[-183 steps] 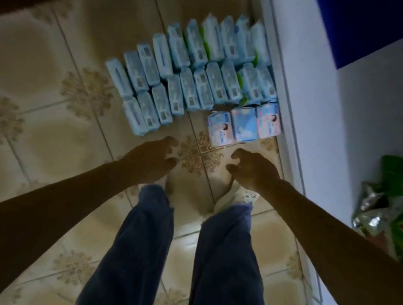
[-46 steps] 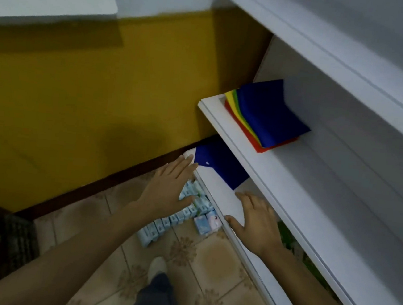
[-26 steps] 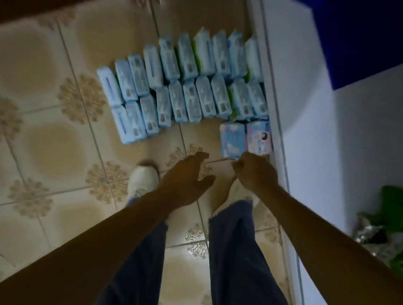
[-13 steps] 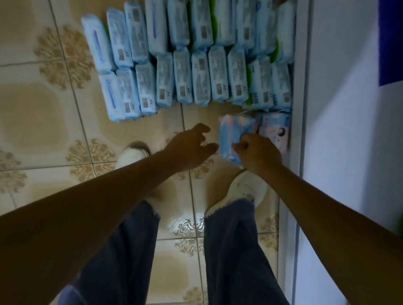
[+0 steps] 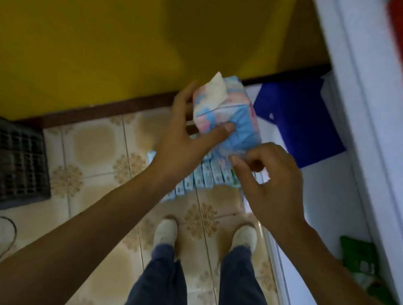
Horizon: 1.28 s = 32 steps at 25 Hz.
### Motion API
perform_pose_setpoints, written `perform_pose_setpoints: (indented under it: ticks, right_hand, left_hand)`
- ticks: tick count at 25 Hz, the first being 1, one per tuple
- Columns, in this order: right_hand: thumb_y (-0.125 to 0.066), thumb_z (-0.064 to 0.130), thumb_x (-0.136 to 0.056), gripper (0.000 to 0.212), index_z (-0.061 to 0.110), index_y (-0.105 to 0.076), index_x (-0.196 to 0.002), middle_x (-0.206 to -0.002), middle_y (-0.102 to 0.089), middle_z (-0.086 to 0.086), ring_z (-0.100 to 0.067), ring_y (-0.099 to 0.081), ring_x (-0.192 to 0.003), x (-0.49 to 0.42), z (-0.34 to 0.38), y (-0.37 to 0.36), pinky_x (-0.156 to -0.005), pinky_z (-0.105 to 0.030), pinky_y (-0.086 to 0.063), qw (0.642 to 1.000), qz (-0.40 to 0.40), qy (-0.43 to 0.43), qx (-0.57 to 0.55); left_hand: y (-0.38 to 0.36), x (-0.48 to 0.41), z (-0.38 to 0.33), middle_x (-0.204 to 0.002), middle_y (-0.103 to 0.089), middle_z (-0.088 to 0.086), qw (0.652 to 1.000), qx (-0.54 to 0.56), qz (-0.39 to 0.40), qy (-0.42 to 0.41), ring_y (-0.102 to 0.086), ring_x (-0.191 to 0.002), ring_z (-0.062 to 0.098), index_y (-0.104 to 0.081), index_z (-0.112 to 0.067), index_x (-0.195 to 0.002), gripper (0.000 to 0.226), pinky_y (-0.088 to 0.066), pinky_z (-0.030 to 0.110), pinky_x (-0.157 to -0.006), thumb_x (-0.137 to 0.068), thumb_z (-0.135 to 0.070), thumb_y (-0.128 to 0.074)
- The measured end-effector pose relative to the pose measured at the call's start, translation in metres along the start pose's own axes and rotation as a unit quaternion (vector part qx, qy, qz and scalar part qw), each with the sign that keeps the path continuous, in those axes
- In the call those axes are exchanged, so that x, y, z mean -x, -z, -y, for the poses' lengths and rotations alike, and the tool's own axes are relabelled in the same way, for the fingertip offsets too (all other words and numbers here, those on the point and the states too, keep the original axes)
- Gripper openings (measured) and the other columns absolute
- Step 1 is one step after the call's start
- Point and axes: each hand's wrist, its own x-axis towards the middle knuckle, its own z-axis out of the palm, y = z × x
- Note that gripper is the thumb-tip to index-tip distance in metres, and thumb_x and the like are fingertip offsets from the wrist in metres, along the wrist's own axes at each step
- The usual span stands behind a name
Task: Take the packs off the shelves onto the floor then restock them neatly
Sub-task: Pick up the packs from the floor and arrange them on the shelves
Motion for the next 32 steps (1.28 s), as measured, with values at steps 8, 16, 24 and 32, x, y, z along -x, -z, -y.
perform_pose_setpoints:
  ticks: [8, 16, 24, 32]
  right_hand:
    - [-0.07, 0.035, -0.082, 0.038, 0.031, -0.047, -0.111, -0.103, -0.061, 0.014, -0.008, -0.062, -0.095, -0.05, 0.223, 0.143, -0.077, -0.021, -0.051, 0.954, -0.227, -0.022, -0.195]
    - [-0.06, 0.008, -0.086, 0.038, 0.026, -0.046, -0.116, -0.114, -0.051, 0.035, -0.002, -0.056, -0.109, -0.014, 0.297, 0.293, -0.086, -0.026, -0.052, 0.911, -0.405, 0.071, -0.005]
    - [-0.069, 0.007, -0.078, 0.053, 0.03, -0.041, -0.116, -0.109, -0.051, 0.04, 0.008, -0.056, -0.102, 0.098, 0.285, 0.404, -0.079, -0.005, -0.044, 0.858, -0.507, -0.014, 0.078]
    - [-0.077, 0.026, -0.078, 0.086, 0.043, -0.022, -0.141, -0.128, -0.04, 0.042, 0.011, -0.047, -0.115, 0.211, 0.244, 0.516, -0.087, -0.005, -0.04, 0.865, -0.457, -0.141, 0.154]
  left_hand:
    - [0.017, 0.064, -0.253, -0.114, -0.068, -0.006, 0.97, 0.153, 0.136, -0.128, -0.067, -0.105, 0.016, -0.041, -0.021, -0.132, 0.055, -0.059, 0.034, -0.075, -0.082, -0.015, -0.061]
    - [-0.049, 0.126, -0.388, -0.123, -0.063, -0.011, 0.901, 0.016, 0.349, -0.257, -0.06, -0.114, 0.007, -0.042, -0.027, -0.133, 0.066, -0.053, 0.019, -0.078, -0.077, -0.01, -0.072]
    - [-0.182, 0.201, -0.424, -0.131, -0.051, -0.009, 0.816, -0.08, 0.488, -0.3, -0.057, -0.118, 0.013, -0.021, -0.057, -0.131, 0.088, -0.057, 0.034, -0.085, -0.07, -0.026, -0.078]
    - [-0.351, 0.27, -0.407, -0.121, -0.048, -0.038, 0.719, -0.156, 0.532, -0.419, -0.046, -0.117, -0.012, -0.041, -0.035, -0.123, 0.068, -0.048, 0.012, -0.089, -0.075, -0.002, -0.077]
